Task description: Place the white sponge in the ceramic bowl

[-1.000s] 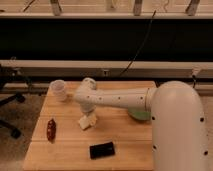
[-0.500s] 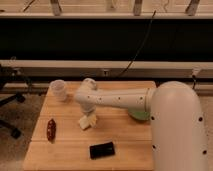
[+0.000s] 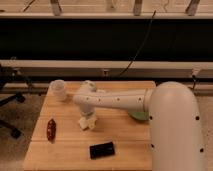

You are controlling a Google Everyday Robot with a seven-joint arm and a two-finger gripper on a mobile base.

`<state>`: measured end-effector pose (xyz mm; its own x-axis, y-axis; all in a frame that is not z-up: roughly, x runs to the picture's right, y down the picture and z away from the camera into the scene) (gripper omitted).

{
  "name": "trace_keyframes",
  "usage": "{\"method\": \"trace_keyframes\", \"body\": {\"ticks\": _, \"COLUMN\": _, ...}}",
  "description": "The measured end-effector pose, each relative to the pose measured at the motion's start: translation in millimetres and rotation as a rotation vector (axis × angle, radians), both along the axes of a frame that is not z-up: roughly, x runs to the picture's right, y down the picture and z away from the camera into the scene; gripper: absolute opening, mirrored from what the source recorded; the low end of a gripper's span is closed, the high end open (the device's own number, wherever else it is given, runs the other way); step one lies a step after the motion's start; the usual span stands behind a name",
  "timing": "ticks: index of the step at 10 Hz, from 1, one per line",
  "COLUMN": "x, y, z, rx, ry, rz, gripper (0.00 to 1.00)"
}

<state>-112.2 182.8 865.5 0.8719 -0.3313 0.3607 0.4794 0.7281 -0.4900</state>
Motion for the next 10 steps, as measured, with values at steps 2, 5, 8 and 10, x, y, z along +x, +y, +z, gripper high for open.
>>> {"method": "trace_keyframes", "body": {"ticks": 2, "x": -4, "y": 11, "z": 4.5, "rx": -0.031, "ry": 0.006, "rz": -0.009, "gripper": 0.62}}
{"method": "trace_keyframes", "body": {"ticks": 5, "x": -2, "y": 8, "z": 2.4, "rx": -0.032, "ry": 0.017, "rz": 0.002, "gripper": 0.32}}
{"method": "trace_keyframes", "body": {"ticks": 8, "x": -8, "y": -10, "z": -14.3, "rx": 0.003, "ry": 0.012, "rz": -0.008, "gripper": 0.04}}
{"method": "trace_keyframes", "body": {"ticks": 10, "x": -10, "y": -26, "z": -31.6, "rx": 0.029, "ry": 0.015, "rz": -0.022, "gripper": 0.0}}
